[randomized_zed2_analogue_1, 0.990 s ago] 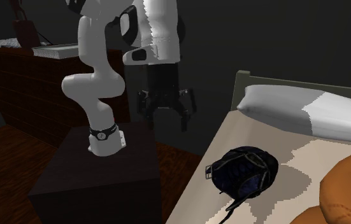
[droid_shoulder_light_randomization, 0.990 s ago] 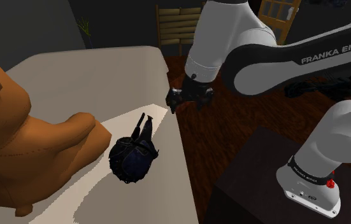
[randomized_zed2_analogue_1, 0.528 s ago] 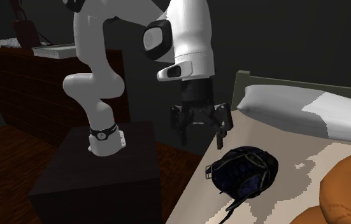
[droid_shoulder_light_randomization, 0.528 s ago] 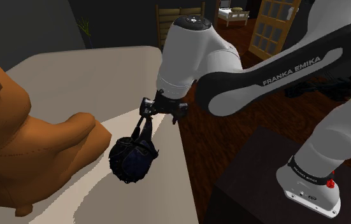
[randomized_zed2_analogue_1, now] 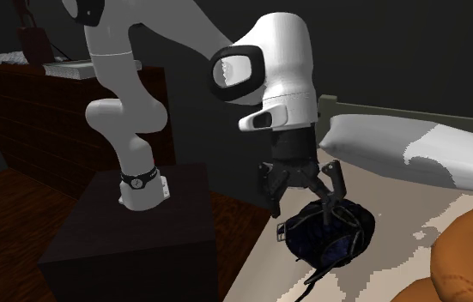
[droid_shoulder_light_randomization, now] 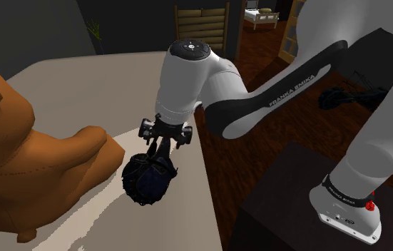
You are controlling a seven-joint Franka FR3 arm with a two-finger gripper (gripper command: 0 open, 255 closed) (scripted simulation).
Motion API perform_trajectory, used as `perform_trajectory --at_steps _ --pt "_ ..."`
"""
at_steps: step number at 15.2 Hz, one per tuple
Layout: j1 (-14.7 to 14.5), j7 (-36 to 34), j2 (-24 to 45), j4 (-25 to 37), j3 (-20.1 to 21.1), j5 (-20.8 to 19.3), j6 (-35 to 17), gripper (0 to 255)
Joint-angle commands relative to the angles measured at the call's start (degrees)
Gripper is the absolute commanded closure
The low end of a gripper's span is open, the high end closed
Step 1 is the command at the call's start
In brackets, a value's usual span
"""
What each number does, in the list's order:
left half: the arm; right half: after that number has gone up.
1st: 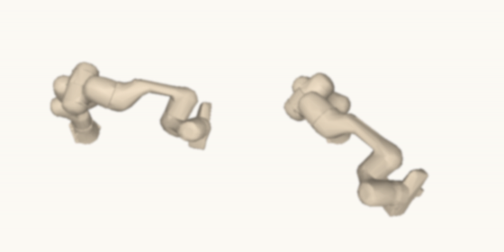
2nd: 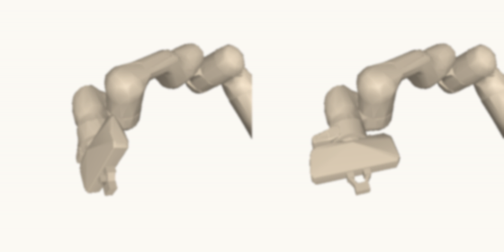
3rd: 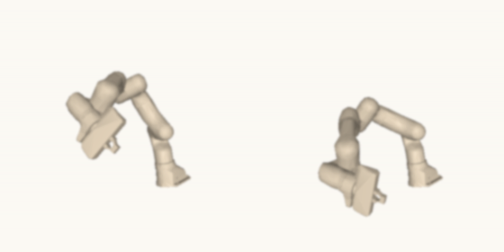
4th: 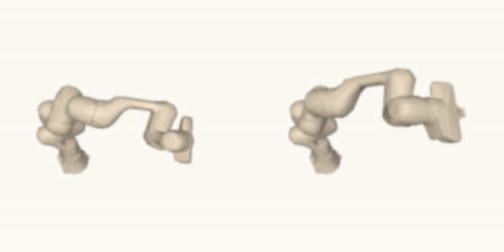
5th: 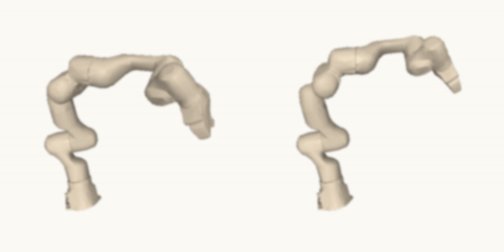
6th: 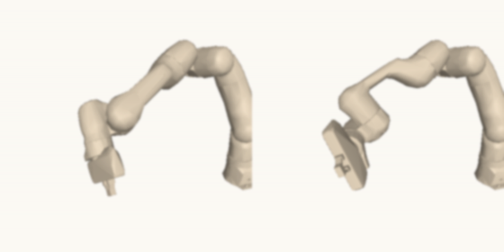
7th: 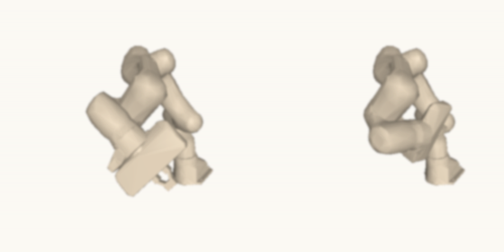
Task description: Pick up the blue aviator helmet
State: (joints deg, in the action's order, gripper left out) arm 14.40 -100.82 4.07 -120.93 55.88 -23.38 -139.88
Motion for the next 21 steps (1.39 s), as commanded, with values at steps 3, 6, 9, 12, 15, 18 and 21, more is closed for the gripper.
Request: perform_trajectory --at_steps 3,6,9,12,15,18,21 --pt "-0.86 -3.41 2.52 -1.12 -0.86 -4.38 -1.96 0" --pt "-1.00 -3.84 2.80 -1.35 -1.04 -4.92 -2.28 255" --pt "-1.00 -3.81 2.79 -1.31 -1.03 -4.89 -2.25 255" --pt "-1.00 -3.82 2.82 -1.31 -1.04 -4.93 -2.26 255" --pt "-1.05 -3.91 2.89 -1.26 -1.06 -5.02 -2.22 255" --pt "-0.23 -1.36 0.99 -0.46 -0.24 -1.74 -0.84 255" --pt "0.38 1.06 -0.84 0.48 0.29 1.35 0.67 255"
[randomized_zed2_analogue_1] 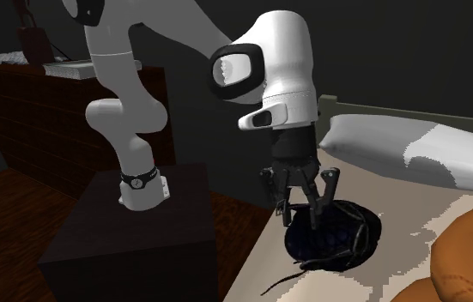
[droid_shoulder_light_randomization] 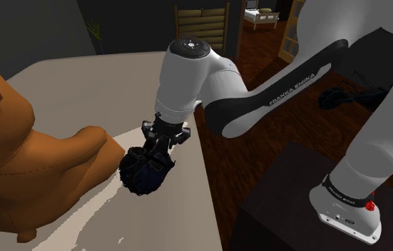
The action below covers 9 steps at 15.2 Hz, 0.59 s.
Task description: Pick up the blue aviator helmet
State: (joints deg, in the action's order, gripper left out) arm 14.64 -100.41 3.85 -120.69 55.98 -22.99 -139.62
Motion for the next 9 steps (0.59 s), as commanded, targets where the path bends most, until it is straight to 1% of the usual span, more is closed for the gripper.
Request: perform_trajectory --at_steps 1,9 --pt "0.29 1.42 -1.20 0.59 0.31 1.94 0.94 255" --pt "0.81 6.66 -5.19 3.98 0.35 8.43 5.67 255"
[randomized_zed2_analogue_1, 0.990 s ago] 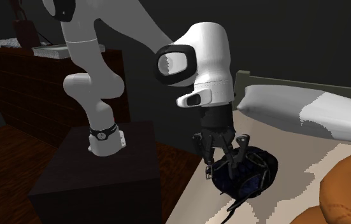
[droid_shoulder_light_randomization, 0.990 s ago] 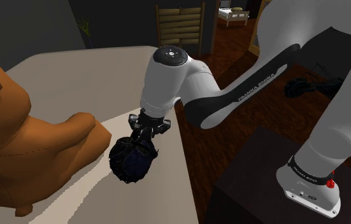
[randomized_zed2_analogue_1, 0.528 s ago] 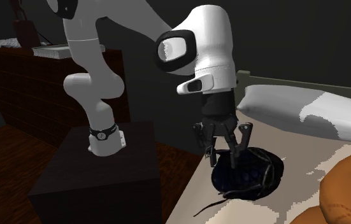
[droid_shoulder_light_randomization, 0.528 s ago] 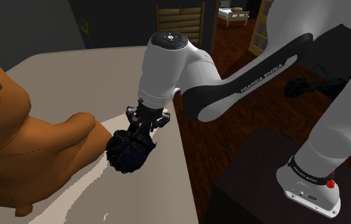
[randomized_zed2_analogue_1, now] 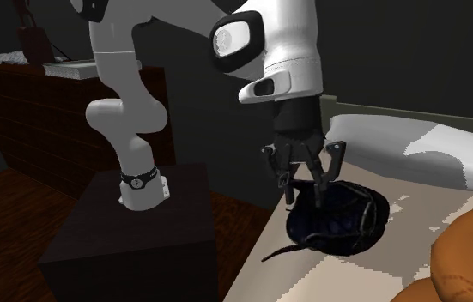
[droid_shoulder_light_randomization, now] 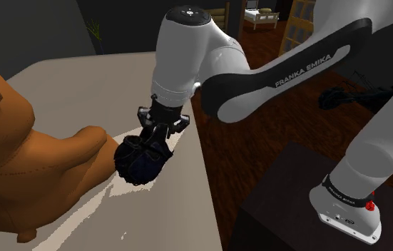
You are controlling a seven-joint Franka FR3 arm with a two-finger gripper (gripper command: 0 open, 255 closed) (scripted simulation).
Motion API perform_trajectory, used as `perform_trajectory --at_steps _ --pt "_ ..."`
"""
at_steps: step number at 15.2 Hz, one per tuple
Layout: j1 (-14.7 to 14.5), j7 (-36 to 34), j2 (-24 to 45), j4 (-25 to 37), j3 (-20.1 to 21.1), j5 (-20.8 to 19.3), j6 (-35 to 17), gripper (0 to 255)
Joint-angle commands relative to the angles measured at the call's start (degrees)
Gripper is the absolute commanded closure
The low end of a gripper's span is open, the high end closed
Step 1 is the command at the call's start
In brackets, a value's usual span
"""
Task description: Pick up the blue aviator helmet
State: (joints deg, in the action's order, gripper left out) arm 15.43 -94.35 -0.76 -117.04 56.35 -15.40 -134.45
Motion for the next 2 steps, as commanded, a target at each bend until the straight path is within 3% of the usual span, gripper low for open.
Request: perform_trajectory --at_steps 1,2 --pt "0.00 0.68 -0.64 0.41 -0.06 0.94 0.60 255" --pt "-0.01 0.69 -0.64 0.40 -0.06 0.94 0.59 255"
